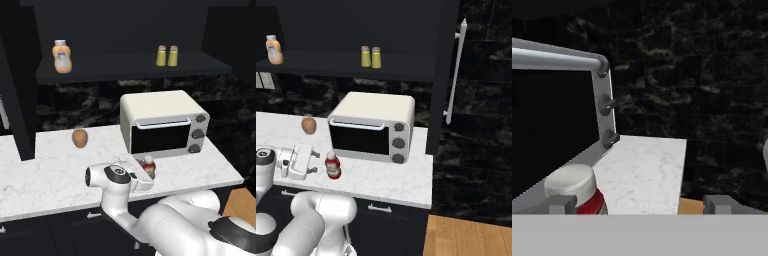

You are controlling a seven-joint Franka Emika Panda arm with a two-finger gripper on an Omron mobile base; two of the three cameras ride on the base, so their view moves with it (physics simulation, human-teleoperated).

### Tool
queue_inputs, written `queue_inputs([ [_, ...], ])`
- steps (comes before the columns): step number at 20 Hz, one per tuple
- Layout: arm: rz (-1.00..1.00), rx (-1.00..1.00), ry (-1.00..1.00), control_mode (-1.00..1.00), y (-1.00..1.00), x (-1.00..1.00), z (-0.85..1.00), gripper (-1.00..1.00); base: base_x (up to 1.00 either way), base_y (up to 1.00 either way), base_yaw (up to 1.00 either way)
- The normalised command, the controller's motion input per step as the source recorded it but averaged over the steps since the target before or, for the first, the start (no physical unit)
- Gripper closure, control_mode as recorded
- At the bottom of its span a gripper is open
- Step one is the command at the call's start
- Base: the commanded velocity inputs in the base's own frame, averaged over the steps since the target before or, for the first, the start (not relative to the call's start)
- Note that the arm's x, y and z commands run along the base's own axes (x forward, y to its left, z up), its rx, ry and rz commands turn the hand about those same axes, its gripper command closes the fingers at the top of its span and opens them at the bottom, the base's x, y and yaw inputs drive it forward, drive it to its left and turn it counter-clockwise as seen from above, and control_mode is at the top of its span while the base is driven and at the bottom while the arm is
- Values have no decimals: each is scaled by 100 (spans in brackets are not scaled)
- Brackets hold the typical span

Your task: Put the shaker and condiment bottle from the counter next to their counterparts in the cabinet.

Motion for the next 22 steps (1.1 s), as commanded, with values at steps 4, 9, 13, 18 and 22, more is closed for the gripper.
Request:
queue_inputs([
  [4, 0, 2, 0, -100, 0, 24, -19, -100, 0, 0, 0],
  [9, 0, 0, 0, -100, 5, 21, -17, -100, 0, 0, 0],
  [13, 0, 0, 0, -100, 6, 17, -17, -100, 0, 0, 0],
  [18, 0, 0, 0, -100, 9, 13, -19, -100, 0, 0, 0],
  [22, 0, 0, 0, -100, 4, 17, -11, -100, 0, 0, 0],
])
